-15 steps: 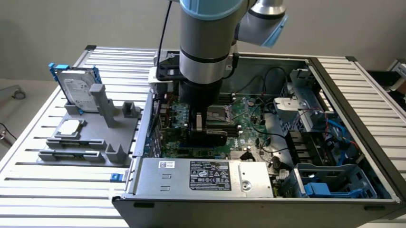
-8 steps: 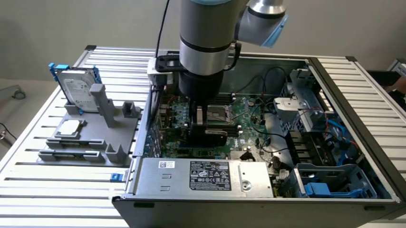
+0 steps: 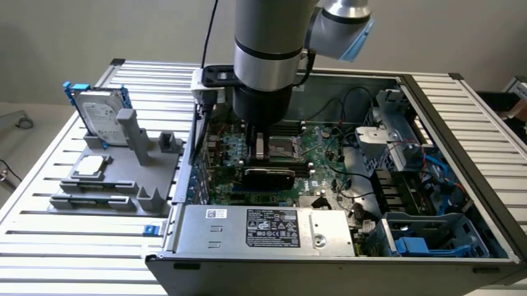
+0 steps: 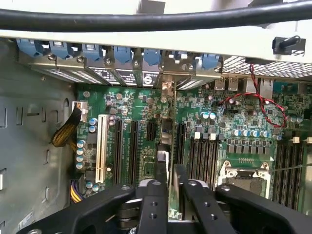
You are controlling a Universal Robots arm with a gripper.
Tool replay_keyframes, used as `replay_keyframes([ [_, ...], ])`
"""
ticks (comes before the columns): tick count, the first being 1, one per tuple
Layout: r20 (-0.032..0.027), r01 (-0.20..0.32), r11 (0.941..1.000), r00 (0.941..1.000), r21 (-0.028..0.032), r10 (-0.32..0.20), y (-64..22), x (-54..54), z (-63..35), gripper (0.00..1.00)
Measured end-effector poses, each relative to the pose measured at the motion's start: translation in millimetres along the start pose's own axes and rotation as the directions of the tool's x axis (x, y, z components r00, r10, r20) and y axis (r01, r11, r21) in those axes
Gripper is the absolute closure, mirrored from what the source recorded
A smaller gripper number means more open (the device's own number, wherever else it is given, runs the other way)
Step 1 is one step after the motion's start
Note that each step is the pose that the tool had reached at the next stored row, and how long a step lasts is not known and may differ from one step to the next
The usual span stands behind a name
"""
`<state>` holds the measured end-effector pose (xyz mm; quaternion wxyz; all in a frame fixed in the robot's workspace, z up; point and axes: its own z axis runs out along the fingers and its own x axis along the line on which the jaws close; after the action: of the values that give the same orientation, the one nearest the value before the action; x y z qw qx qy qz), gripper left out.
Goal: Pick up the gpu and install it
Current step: 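Insert the gpu into the slot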
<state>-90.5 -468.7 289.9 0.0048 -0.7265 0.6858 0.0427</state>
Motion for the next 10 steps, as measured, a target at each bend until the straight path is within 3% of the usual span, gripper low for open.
replay_keyframes([
  [1,0.0000,0.000,1.0000,1.0000,-0.0001,0.000,-0.3,0.0,-0.1,0.87],
  [3,0.0000,0.000,1.0000,1.0000,0.0000,0.000,-0.7,0.0,0.1,0.89],
  [10,-0.0002,0.001,1.0000,1.0000,0.0008,-0.001,-1.4,-0.6,8.7,0.89],
])
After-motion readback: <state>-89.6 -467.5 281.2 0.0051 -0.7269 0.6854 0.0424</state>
